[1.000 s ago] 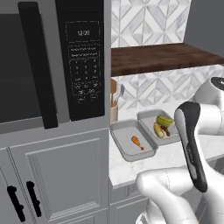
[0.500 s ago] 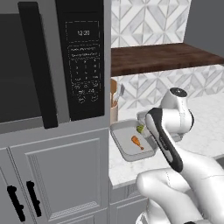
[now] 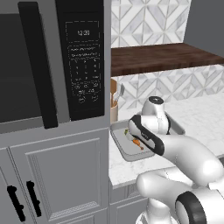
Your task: Place one cucumber and one chicken drumstick in each tupperware on the nearby counter, to pack two identical lunches.
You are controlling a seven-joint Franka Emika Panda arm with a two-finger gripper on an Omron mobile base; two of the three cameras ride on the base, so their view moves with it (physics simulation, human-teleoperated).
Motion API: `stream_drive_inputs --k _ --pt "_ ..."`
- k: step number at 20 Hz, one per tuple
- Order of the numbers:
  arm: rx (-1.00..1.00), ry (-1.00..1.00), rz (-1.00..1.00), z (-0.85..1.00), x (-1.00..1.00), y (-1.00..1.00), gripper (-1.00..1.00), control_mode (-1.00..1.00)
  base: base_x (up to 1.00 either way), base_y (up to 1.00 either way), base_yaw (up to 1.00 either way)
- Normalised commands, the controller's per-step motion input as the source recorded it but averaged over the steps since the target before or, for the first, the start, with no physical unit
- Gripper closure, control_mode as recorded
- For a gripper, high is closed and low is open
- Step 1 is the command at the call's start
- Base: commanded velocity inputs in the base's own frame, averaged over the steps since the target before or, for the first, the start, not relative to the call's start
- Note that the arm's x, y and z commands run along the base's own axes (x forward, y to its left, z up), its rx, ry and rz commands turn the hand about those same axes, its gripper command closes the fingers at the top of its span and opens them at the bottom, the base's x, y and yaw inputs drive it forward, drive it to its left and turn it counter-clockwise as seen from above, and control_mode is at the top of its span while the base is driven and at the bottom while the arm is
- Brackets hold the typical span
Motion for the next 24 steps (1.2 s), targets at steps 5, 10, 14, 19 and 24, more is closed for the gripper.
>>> stream_drive_inputs --k 5,10,14,19,24 --pt "0.01 0.0 -0.01 -0.45 0.66 0.2 -1.0 -1.0 0.0 0.0 0.0" --pt "0.0 0.02 -0.05 0.06 0.12 0.02 -1.0 -1.0 0.0 0.0 0.0" --pt "0.0 0.01 -0.11 0.31 -0.13 0.08 -1.0 -1.0 0.0 0.0 0.0" --pt "0.19 -0.2 -0.04 0.58 -1.0 -0.49 -1.0 -1.0 0.0 0.0 0.0" --pt "0.29 -0.46 0.0 0.99 -1.0 -0.98 -1.0 -1.0 0.0 0.0 0.0"
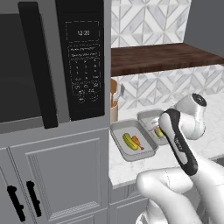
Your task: Place one cucumber and one chicken drumstick in each tupperware on the nearby counter, to pack two identical lunches.
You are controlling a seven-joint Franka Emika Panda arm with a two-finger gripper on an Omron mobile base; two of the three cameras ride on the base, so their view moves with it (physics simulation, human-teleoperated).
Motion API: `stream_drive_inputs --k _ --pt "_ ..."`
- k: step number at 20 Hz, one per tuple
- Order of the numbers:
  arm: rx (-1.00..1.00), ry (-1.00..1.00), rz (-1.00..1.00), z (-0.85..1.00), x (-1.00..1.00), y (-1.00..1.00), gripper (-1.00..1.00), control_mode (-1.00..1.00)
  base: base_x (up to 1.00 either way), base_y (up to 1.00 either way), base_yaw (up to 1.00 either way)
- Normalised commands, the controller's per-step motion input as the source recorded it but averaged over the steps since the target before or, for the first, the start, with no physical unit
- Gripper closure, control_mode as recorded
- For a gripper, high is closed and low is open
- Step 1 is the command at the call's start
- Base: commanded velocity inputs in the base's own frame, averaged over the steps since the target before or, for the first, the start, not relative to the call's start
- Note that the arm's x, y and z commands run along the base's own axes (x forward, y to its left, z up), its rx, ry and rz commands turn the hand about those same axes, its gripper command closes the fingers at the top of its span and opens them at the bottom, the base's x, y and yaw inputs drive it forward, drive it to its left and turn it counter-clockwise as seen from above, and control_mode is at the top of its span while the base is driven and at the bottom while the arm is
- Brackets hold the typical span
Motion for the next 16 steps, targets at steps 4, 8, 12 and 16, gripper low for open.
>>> stream_drive_inputs --k 4,8,12,16 --pt "0.31 -0.52 0.0 1.0 -1.0 -0.97 -1.0 -1.0 0.0 0.0 0.0" --pt "0.15 -0.58 0.03 1.0 -1.0 -0.23 -1.0 -1.0 0.0 0.0 0.0" --pt "0.0 -0.56 0.09 1.0 -1.0 -0.02 -1.0 -1.0 0.0 0.0 0.0" --pt "-0.06 -0.67 0.14 0.87 -0.92 0.25 -1.0 -1.0 0.0 0.0 0.0"
